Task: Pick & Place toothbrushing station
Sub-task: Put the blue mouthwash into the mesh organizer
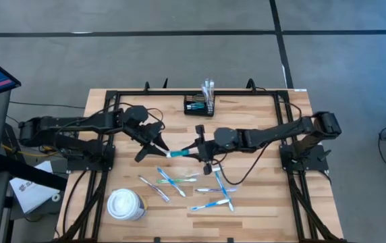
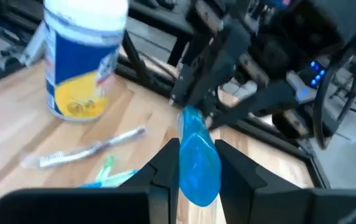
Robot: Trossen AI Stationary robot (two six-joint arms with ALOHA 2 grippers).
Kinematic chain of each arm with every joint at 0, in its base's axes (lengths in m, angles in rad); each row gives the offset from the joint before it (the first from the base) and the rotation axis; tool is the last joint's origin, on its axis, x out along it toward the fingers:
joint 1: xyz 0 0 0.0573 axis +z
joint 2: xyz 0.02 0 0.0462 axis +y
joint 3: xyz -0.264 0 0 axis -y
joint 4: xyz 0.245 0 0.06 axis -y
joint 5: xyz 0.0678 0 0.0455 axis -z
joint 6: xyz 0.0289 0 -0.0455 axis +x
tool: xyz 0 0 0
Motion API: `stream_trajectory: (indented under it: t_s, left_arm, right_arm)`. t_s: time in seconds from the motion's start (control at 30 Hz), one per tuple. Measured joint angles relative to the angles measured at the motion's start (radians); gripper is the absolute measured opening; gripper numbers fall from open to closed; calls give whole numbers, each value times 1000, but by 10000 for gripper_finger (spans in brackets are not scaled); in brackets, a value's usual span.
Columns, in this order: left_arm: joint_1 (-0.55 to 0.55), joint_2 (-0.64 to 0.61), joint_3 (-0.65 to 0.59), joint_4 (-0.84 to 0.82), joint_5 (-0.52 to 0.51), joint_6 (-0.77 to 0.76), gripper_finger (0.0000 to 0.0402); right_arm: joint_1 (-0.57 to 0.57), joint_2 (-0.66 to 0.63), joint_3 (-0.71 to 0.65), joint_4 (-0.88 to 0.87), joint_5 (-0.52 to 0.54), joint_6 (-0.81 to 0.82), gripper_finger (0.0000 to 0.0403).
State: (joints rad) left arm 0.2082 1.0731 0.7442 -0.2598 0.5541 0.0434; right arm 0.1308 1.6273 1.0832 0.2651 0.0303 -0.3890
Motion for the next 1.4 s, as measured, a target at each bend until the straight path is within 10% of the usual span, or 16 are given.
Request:
stream_trajectory:
  t_s: [1.4]
  left_arm:
    - [-258,-260,-6,214,-663,268,114]
  right_arm:
    - [-28,-144,2,188,72,94,70]
